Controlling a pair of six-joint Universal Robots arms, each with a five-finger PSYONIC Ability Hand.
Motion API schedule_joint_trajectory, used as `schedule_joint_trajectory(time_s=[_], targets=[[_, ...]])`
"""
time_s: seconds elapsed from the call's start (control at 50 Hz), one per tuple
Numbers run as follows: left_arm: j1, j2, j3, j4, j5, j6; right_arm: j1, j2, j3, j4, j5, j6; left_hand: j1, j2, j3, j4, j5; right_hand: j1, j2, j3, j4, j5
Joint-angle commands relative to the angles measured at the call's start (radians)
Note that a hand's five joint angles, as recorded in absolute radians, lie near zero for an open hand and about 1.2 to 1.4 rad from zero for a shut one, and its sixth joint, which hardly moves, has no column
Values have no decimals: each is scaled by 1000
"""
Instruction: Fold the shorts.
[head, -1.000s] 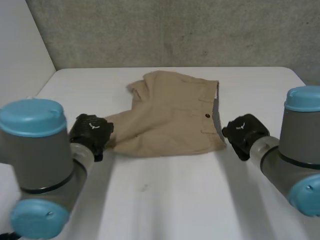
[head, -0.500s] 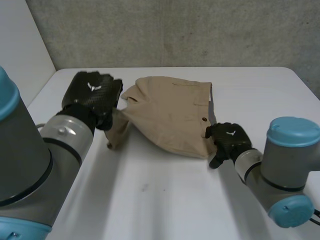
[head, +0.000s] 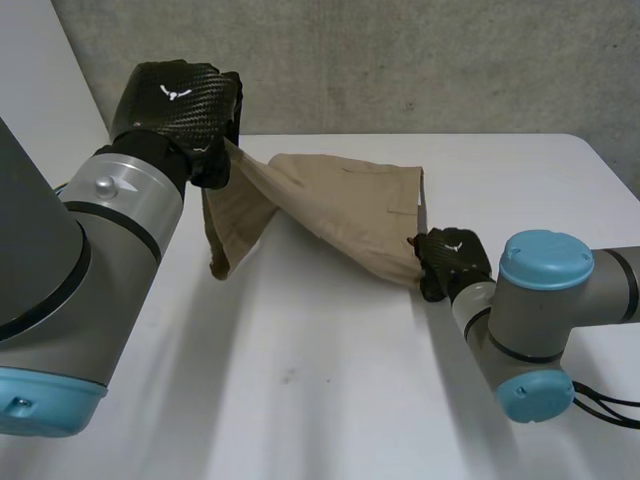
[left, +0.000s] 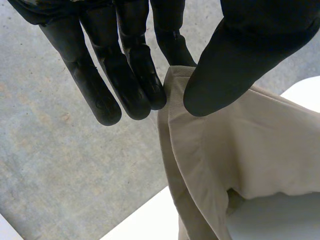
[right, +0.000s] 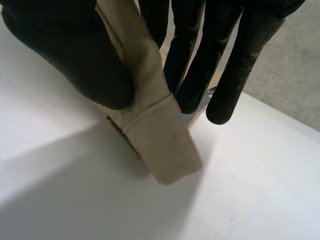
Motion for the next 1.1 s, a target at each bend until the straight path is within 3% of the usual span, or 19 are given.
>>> schedule_joint_trajectory(time_s=[0.02, 0.18, 0.38, 0.52, 0.7, 0.8, 0.9, 1.0, 1.1], targets=[[16, 12, 13, -3, 2, 5, -12, -165, -42, 20, 3, -23, 277, 194, 201, 198, 236, 449, 241, 248, 246, 276], [82, 85, 139, -51, 12, 8, -52, -422, -224, 217, -58, -284, 277, 194, 201, 198, 236, 449, 241, 248, 246, 276], [105, 162, 340, -102, 87, 4, -60, -560, -582, 466, -52, -378, 277, 194, 201, 198, 236, 449, 241, 248, 246, 276], [144, 98, 325, -152, 88, 4, -64, -481, -621, 581, -70, -401, 277, 194, 201, 198, 236, 449, 241, 248, 246, 276], [170, -241, 302, -174, 83, 5, -57, -263, -547, 594, -70, -435, 277, 194, 201, 198, 236, 449, 241, 248, 246, 276], [171, -421, 392, -166, 89, 8, -52, -106, -565, 505, -63, -427, 277, 194, 201, 198, 236, 449, 241, 248, 246, 276], [171, -560, 597, -81, 77, 7, -50, -60, -587, 249, -14, -422, 277, 194, 201, 198, 236, 449, 241, 248, 246, 276], [173, -567, 795, 94, 46, 10, -50, -74, -659, -99, 35, -433, 277, 194, 201, 198, 236, 449, 241, 248, 246, 276], [190, -496, 938, 266, 34, 16, -49, -155, -745, -241, 40, -419, 277, 194, 201, 198, 236, 449, 241, 248, 246, 276]])
